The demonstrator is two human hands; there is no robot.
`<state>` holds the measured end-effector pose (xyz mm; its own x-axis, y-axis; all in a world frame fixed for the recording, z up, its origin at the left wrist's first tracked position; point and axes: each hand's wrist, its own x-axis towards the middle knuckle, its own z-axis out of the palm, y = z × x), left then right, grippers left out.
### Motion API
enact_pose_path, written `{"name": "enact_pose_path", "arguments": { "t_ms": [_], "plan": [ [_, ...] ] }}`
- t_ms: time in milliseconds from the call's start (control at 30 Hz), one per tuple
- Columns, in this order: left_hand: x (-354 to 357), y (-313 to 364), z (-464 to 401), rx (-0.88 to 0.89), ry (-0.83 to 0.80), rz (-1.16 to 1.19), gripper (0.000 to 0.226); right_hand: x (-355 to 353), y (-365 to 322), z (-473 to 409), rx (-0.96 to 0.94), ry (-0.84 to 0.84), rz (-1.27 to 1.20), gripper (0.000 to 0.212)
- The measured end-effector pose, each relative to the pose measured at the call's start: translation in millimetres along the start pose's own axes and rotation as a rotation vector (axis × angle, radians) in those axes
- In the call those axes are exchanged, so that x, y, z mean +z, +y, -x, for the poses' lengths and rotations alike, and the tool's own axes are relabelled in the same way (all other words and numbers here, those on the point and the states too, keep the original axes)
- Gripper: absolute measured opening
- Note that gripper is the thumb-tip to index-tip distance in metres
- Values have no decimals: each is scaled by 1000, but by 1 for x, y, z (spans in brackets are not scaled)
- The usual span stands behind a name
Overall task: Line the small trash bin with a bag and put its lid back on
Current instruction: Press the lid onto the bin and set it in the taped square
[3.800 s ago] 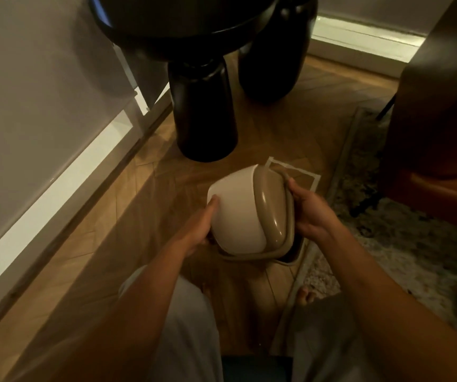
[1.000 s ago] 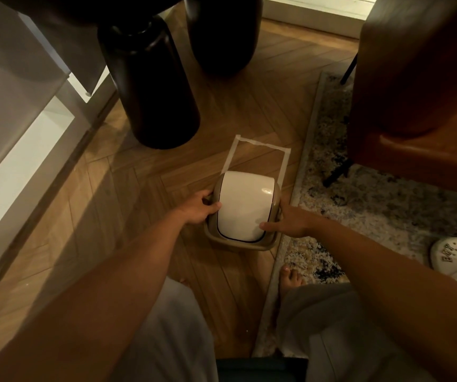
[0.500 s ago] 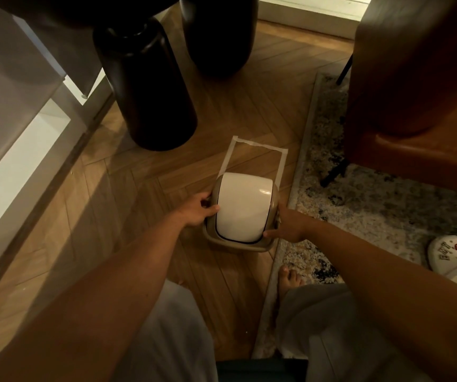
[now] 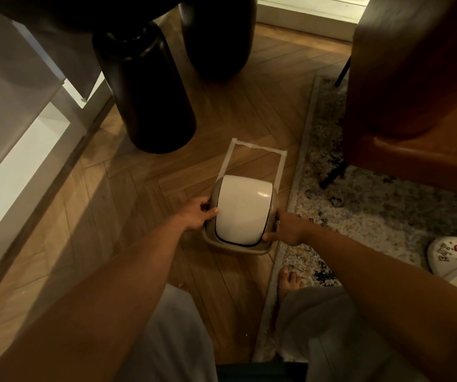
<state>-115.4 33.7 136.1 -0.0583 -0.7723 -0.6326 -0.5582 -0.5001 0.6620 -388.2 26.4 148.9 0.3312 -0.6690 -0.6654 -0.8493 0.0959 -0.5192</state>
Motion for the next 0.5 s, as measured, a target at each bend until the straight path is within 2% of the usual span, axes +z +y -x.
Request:
{"name": "enact_pose_path", "arguments": {
  "t_ms": [100,233,333,433,500],
  "plan": [
    [0,2,1,5,-8,-14,55,-3,-2,1,-19,-3,-39,78],
    [1,6,4,27,-5,-38,54,1,8,-3,-11,12,-26,88],
    [1,5,7,32,12,-70,59,3,9,-7,-1,51,-12,108],
    [2,6,11,34,38,-59,72,6,14,-16,-4,104,10,139],
    [3,10,13,57,38,-26,78,8,24,-27,-17,132,-44,146]
  ]
}}
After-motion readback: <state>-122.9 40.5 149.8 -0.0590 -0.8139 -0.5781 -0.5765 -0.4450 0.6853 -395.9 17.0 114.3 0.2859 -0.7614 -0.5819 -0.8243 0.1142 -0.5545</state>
